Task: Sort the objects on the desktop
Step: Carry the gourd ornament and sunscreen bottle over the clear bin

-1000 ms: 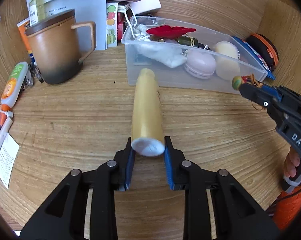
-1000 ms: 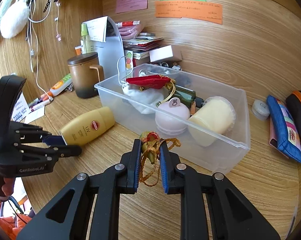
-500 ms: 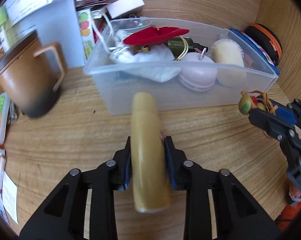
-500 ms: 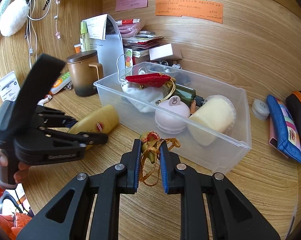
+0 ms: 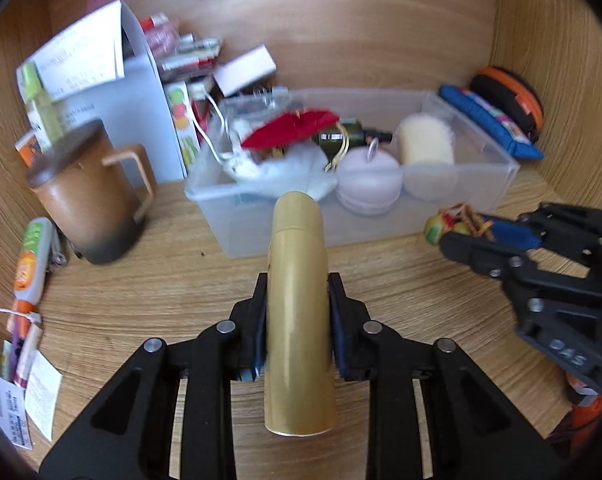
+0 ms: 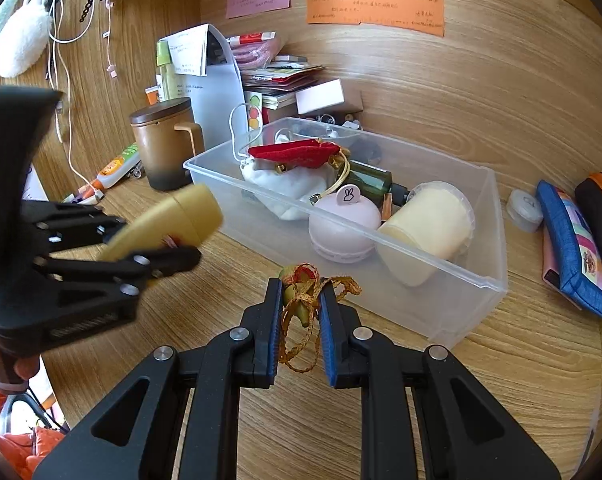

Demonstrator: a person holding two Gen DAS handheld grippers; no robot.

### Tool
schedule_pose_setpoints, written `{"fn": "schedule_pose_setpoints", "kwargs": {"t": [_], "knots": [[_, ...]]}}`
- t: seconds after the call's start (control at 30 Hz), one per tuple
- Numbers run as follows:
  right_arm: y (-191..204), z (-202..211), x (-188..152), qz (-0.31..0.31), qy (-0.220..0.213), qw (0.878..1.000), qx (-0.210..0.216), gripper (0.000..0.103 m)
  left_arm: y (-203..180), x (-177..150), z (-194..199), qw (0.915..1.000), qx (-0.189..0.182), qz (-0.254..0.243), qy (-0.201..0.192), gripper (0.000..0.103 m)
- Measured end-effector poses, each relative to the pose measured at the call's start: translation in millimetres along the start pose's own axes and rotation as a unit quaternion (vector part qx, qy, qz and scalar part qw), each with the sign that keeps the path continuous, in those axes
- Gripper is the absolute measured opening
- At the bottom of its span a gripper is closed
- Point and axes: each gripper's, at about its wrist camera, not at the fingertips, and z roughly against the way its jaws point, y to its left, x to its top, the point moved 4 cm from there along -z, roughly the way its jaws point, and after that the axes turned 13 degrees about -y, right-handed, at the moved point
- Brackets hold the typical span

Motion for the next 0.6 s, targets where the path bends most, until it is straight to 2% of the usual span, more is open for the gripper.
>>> {"fn": "schedule_pose_setpoints", "kwargs": {"t": [0.3,0.6], "knots": [[-2.4,14.5,23.6,-0.001,-0.022,1.000,-0.013,0.016,3.3,27.4,24.0,0.9991,-0.004,-0.010,-0.042,0.026],[-11.0,18.7,55.1,0.001,-0.040,0.999,-0.031,0.016,11.0,50.8,26.0,0.9981,-0.022,-0.009,-0.057,0.026]]}}
